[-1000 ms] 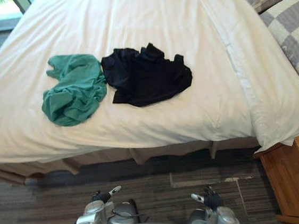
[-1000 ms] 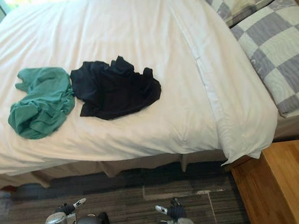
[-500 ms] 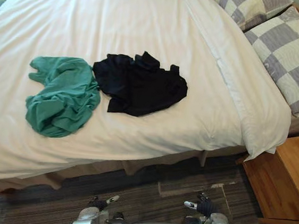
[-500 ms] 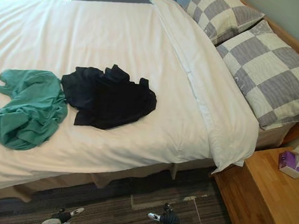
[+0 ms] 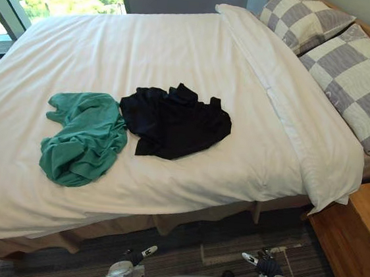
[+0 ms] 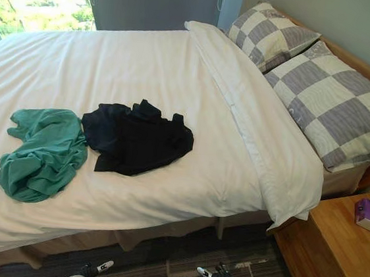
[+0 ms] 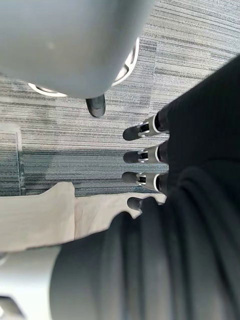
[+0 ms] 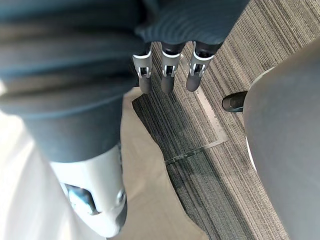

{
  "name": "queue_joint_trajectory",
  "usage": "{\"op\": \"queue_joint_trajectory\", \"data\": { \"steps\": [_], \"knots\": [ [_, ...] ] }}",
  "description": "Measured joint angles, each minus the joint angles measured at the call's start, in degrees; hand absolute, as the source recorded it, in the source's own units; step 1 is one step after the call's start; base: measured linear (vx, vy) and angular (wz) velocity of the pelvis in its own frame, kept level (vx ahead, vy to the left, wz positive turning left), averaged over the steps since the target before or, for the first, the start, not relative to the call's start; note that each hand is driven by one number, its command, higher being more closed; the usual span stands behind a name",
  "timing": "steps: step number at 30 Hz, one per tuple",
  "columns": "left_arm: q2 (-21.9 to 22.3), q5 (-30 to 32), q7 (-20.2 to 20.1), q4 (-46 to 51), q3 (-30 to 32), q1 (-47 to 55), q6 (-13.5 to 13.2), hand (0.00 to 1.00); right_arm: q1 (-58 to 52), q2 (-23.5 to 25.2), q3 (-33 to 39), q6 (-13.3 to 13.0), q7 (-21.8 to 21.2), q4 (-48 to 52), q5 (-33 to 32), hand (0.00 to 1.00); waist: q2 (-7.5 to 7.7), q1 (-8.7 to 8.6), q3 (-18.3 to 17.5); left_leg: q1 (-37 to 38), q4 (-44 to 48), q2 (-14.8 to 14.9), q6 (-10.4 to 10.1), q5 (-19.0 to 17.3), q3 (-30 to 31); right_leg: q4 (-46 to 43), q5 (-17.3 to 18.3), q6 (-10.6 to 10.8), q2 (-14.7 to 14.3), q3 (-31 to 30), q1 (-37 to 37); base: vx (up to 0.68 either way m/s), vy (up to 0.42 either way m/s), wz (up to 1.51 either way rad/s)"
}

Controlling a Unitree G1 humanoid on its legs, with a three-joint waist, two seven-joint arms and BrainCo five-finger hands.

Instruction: Tidy the bed and pick cloth on bed and put in laundry

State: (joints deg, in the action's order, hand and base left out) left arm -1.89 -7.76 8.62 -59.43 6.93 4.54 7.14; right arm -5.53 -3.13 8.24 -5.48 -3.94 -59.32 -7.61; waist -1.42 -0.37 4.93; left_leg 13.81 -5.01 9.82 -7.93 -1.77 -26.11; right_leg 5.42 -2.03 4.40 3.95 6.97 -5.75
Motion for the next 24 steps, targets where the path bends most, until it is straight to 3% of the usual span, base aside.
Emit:
{"op": "queue_joint_trajectory", "data": {
  "steps": [5,9,11,15,18,19,21,22,24],
  "knots": [
    [0.1,-0.6,0.0,0.0,0.4,0.0,-0.1,0.0,-0.4,0.2,0.3,0.0,-0.1,0.4,0.0,0.0,0.19,0.01,-0.1,-0.4,0.2,0.1,0.0,0.0,0.0,0.0,0.0,0.0,0.0,0.0,0.1,0.0,0.0,0.0],
    [-0.2,-8.7,-0.1,-0.3,2.7,0.6,-2.0,0.0,-1.2,0.6,0.6,-1.2,-1.3,1.1,-0.4,0.0,1.13,0.38,0.2,-2.8,4.6,1.0,0.3,-2.2,0.5,0.0,0.1,0.0,0.4,0.3,0.3,0.0,-0.007,0.05],
    [-1.0,-11.6,-1.3,-0.3,2.6,1.0,-3.2,0.0,-1.3,0.5,0.7,-1.6,-2.6,1.0,-2.5,0.0,1.13,-0.28,0.4,-5.0,7.4,1.7,0.6,-2.7,1.2,-0.6,0.7,0.4,1.3,2.7,0.5,0.0,-0.028,0.45],
    [-1.3,-15.6,-6.8,0.0,1.8,1.4,-5.6,0.0,-1.2,-0.4,3.0,-2.2,-5.1,1.1,-7.3,0.0,-0.05,-0.55,2.5,-7.8,10.0,2.2,0.9,-2.9,1.4,-18.6,10.2,0.5,6.8,12.5,7.6,-0.04,-0.015,0.38],
    [-2.2,-21.1,-10.3,0.0,0.8,2.6,-7.0,0.0,-1.0,-1.3,5.2,-2.2,-6.9,1.8,-7.8,0.0,0.32,-2.27,3.3,-8.9,12.2,1.3,1.1,-3.0,1.3,-29.0,16.3,0.1,10.5,11.4,12.1,-0.02,-0.102,0.19],
    [-2.3,-23.1,-11.6,0.0,0.8,2.6,-7.8,0.0,-0.9,-1.8,5.1,-2.4,-7.2,2.1,-7.6,0.0,0.6,-3.07,5.2,-10.1,16.2,1.1,1.1,-3.6,1.2,-31.1,18.2,-0.5,12.3,11.0,12.1,-0.03,-0.145,0.23],
    [-2.2,-24.6,-13.7,-0.1,0.8,2.9,-8.9,0.0,-1.0,-4.1,5.7,-2.5,-7.1,1.0,-6.5,0.0,-0.84,-4.37,5.6,-13.5,21.2,2.7,2.5,-5.9,1.5,-31.7,18.9,0.2,13.9,10.9,12.0,-0.07,-0.18,0.19],
    [-2.0,-24.8,-14.3,-0.1,1.0,3.6,-9.6,0.0,-0.9,-5.4,5.8,-2.7,-7.1,-0.4,-5.8,0.0,-1.59,-5.04,5.7,-15.1,21.9,4.2,2.0,-6.1,1.9,-31.6,18.8,2.0,14.6,10.8,12.1,-0.03,-0.089,-0.03],
    [-1.8,-24.7,-15.1,-0.3,1.1,4.0,-10.6,0.0,-0.5,-6.6,5.7,-3.4,-7.2,-2.3,-4.7,0.0,-2.86,-4.65,5.7,-15.9,20.8,6.0,0.3,-5.4,4.4,-31.4,18.6,3.1,14.3,9.5,12.2,0.04,0.06,-0.29]
  ]
}}
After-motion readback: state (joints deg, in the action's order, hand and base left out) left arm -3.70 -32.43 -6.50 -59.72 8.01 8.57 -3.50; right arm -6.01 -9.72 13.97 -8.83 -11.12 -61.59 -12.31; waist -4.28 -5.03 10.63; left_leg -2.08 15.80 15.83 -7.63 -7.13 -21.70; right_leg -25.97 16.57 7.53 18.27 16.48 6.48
